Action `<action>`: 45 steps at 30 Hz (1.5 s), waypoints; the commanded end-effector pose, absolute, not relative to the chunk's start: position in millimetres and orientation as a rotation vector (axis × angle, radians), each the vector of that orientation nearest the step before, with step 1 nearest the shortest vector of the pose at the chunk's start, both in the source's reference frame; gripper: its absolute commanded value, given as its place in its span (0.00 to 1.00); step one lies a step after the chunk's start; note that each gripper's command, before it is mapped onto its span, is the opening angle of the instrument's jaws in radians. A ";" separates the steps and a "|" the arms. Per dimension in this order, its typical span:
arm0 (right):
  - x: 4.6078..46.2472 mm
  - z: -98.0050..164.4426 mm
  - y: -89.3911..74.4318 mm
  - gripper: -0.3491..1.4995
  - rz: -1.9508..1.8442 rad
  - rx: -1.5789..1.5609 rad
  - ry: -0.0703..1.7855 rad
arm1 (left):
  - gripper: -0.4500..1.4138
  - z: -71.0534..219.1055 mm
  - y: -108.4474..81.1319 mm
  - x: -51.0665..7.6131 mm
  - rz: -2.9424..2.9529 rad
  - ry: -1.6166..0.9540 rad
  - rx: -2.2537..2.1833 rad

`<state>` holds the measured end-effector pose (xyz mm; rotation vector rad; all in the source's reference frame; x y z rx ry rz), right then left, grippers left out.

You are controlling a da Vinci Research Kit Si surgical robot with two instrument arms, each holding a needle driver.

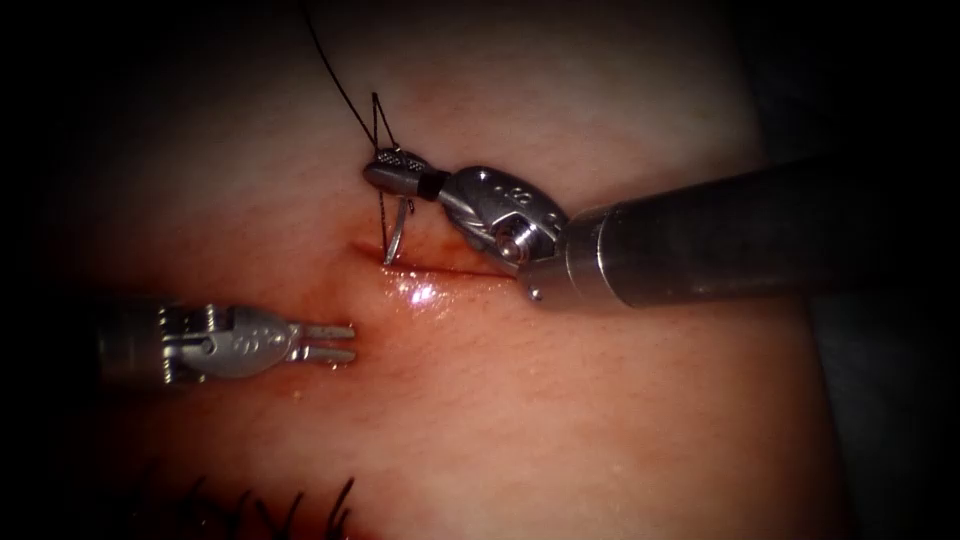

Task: Wound Closure
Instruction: Throw the needle through the bottom of the incision.

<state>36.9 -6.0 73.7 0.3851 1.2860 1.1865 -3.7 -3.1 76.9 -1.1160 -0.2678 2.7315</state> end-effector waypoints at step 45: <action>40.0 72.1 -9.6 0.00 1.527 0.944 1.216 | 0.21 78.9 -1.7 -4.1 2.723 -0.276 -1.112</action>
